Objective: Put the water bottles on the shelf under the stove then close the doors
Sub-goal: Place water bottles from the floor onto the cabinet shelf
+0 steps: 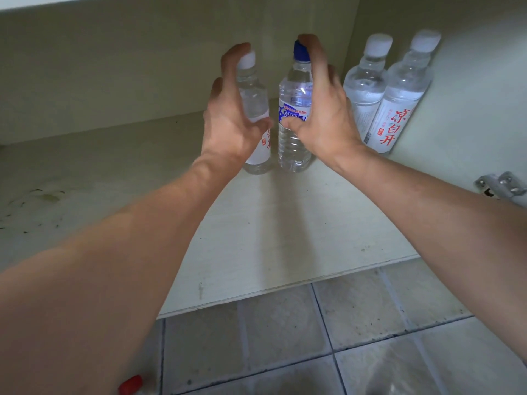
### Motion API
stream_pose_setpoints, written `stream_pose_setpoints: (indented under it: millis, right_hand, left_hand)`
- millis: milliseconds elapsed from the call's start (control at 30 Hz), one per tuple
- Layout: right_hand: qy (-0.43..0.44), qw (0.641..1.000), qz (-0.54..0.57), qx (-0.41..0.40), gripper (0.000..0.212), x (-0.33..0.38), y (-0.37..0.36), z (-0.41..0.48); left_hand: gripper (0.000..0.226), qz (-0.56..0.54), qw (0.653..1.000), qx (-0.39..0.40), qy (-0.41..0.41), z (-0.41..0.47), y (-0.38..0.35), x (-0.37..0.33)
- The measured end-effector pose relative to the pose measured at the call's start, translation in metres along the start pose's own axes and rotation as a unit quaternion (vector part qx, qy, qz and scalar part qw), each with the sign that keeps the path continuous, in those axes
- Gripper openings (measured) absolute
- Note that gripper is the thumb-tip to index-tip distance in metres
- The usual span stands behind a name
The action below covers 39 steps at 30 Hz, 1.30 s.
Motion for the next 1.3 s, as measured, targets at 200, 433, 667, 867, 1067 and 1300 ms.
stream_pose_setpoints:
  millis: [200, 433, 667, 867, 1067, 1300]
  right_hand:
    - [-0.028, 1.0, -0.006, 0.006, 0.12, 0.01, 0.005, -0.003]
    - [-0.046, 0.997, -0.06, 0.003, 0.115, 0.018, 0.01, -0.034]
    - [-0.029, 0.982, -0.162, 0.09, 0.087, 0.037, 0.022, -0.091]
    - [-0.055, 0.969, -0.202, 0.132, 0.071, 0.06, 0.048, -0.147]
    - [-0.065, 0.95, -0.251, 0.176, 0.064, 0.078, 0.08, -0.204]
    - [-0.068, 0.948, -0.254, 0.176, 0.064, 0.089, 0.117, -0.264]
  left_hand:
    - [0.105, 0.04, 0.998, 0.047, 0.014, -0.003, 0.001, -0.01]
    - [0.108, 0.13, 0.986, 0.102, 0.007, -0.027, 0.027, -0.02]
    - [0.087, 0.314, 0.94, 0.122, -0.056, -0.114, 0.054, -0.04]
    - [0.085, 0.403, 0.901, 0.095, -0.13, -0.182, 0.077, -0.066]
    - [0.083, 0.418, 0.893, 0.085, -0.143, -0.216, 0.114, -0.086]
    - [0.076, 0.387, 0.904, 0.098, -0.154, -0.261, 0.148, -0.115]
Point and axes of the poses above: each hand's wrist, its own z-axis towards the middle knuckle, its own y-axis out of the back of the hand, x = y × z, the point moved 6 cm from there along z, towards the middle knuckle, and after that the axes turned 2 degrees about -x, right-handed, at the moved point
